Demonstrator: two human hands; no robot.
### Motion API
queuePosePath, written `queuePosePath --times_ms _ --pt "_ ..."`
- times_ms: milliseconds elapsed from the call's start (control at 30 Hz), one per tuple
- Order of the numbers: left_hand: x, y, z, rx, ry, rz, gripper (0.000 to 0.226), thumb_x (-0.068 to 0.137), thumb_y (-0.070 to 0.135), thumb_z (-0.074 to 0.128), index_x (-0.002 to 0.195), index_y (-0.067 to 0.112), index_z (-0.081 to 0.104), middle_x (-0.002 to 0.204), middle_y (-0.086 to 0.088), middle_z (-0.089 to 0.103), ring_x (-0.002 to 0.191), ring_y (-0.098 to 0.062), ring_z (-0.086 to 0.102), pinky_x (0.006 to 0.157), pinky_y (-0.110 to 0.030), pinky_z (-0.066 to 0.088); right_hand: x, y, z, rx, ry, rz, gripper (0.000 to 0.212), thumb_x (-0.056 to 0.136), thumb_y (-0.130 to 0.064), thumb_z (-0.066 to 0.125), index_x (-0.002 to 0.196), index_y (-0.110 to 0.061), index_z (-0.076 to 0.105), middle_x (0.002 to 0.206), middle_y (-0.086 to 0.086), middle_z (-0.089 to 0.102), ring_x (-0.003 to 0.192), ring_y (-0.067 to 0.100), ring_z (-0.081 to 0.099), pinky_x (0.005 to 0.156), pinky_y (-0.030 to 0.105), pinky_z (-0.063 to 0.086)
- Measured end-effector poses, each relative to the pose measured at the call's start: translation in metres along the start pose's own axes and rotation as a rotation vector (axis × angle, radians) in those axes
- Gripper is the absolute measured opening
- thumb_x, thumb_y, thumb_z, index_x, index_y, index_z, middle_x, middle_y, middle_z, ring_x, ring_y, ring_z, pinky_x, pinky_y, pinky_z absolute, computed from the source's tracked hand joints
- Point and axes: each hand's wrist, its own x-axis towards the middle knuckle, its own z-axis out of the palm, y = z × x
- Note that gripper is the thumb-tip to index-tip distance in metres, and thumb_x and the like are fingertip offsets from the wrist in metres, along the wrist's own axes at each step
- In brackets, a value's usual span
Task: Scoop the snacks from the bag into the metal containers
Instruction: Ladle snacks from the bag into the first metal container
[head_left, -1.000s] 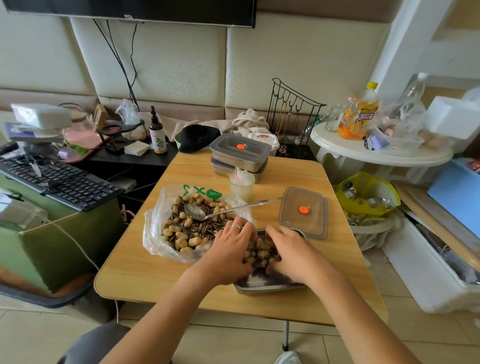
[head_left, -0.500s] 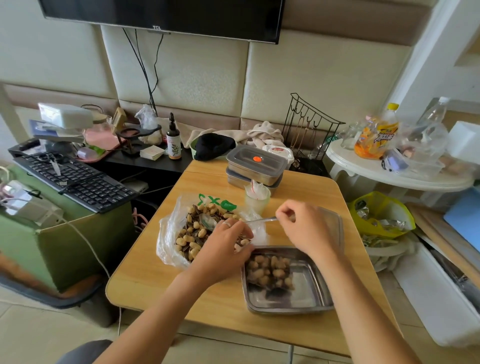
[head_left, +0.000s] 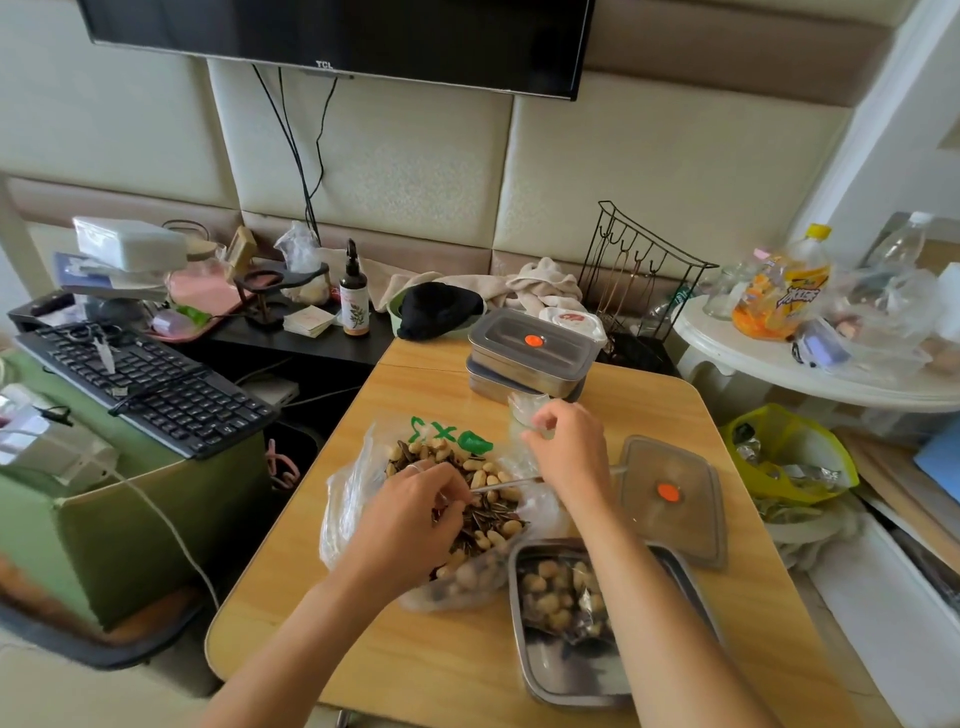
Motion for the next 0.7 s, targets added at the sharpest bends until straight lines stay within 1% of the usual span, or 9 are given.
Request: queuePosePath --times_ms 67,133,233,267,333,467,567,633,700 --pt "0.004 -0.001 -0.005 -0.033 0.015 -0.018 0.016 0.098 0.015 0.062 0.097 0.031 0.066 0.092 0.021 0.062 0.087 -0.001 0.06 0.077 -0.017 0.05 0.002 -0.002 -0.003 0.09 -0.056 0.047 0.013 0.091 -0.026 0.078 0.093 -0.02 0.067 0.098 -0.007 0.065 0.091 0.011 0.062 0.072 0.023 0.05" --pt "0.008 -0.002 -0.009 -0.086 0.041 -0.05 0.018 0.097 0.013 0.063 0.095 0.03 0.065 0.091 0.02 0.063 0.086 0.001 0.061 0.073 -0.012 0.049 0.004 -0.004 -0.009 0.176 -0.093 0.095 0.009 0.095 -0.029 0.074 0.095 -0.021 0.07 0.092 -0.007 0.07 0.084 0.008 0.064 0.061 0.017 0.043" --pt "0.011 -0.001 -0.012 -0.157 0.087 -0.113 0.016 0.097 0.012 0.063 0.095 0.027 0.069 0.091 0.019 0.066 0.087 0.001 0.062 0.072 -0.006 0.047 0.005 -0.003 -0.015 0.266 -0.009 0.163 0.007 0.1 -0.022 0.067 0.096 -0.02 0.073 0.08 -0.004 0.073 0.06 -0.004 0.063 0.044 0.007 0.037" --pt "0.011 -0.002 -0.012 -0.175 0.1 -0.131 0.016 0.097 0.011 0.064 0.095 0.026 0.069 0.092 0.018 0.068 0.086 0.0 0.062 0.072 -0.007 0.047 0.007 -0.002 -0.015 0.281 0.034 0.163 0.008 0.1 -0.02 0.067 0.096 -0.019 0.073 0.079 -0.003 0.072 0.054 -0.007 0.061 0.043 0.005 0.036" --pt "0.012 0.0 -0.013 -0.214 0.125 -0.158 0.018 0.096 0.01 0.063 0.095 0.026 0.069 0.093 0.015 0.069 0.083 -0.002 0.064 0.069 -0.009 0.049 0.006 -0.002 -0.016 0.291 0.09 0.136 0.01 0.099 -0.021 0.068 0.095 -0.016 0.075 0.077 -0.004 0.071 0.055 -0.009 0.061 0.048 0.005 0.039" --pt "0.016 0.005 -0.012 -0.349 0.148 -0.172 0.013 0.1 0.018 0.062 0.105 0.026 0.071 0.095 0.013 0.071 0.085 0.001 0.064 0.07 -0.015 0.053 0.002 -0.001 -0.015 0.252 0.15 0.06 0.019 0.103 -0.027 0.063 0.092 -0.016 0.075 0.075 -0.004 0.07 0.076 0.015 0.07 0.057 0.018 0.043" --pt "0.023 0.008 -0.01 -0.515 0.102 -0.21 0.028 0.102 0.03 0.061 0.129 0.026 0.066 0.109 0.013 0.073 0.097 0.001 0.069 0.091 -0.027 0.059 -0.009 -0.012 -0.021 0.281 0.16 -0.019 0.022 0.105 -0.025 0.057 0.089 -0.017 0.071 0.075 -0.003 0.069 0.072 0.015 0.068 0.059 0.026 0.05" --pt "0.026 0.014 -0.009 -0.734 0.033 -0.274 0.043 0.102 0.034 0.062 0.143 0.023 0.057 0.123 0.009 0.071 0.105 -0.004 0.071 0.101 -0.036 0.056 -0.018 -0.023 -0.027 0.378 0.025 -0.069 0.022 0.107 -0.024 0.053 0.094 -0.016 0.07 0.08 -0.001 0.07 0.066 0.007 0.066 0.058 0.021 0.051" --pt "0.028 0.019 -0.008 -0.982 -0.029 -0.352 0.05 0.1 0.034 0.066 0.145 0.015 0.054 0.13 -0.002 0.069 0.11 -0.012 0.072 0.106 -0.039 0.053 -0.027 -0.03 -0.028 0.501 -0.176 -0.076 0.026 0.108 -0.026 0.05 0.095 -0.017 0.071 0.087 0.006 0.072 0.069 0.013 0.068 0.064 0.028 0.055"
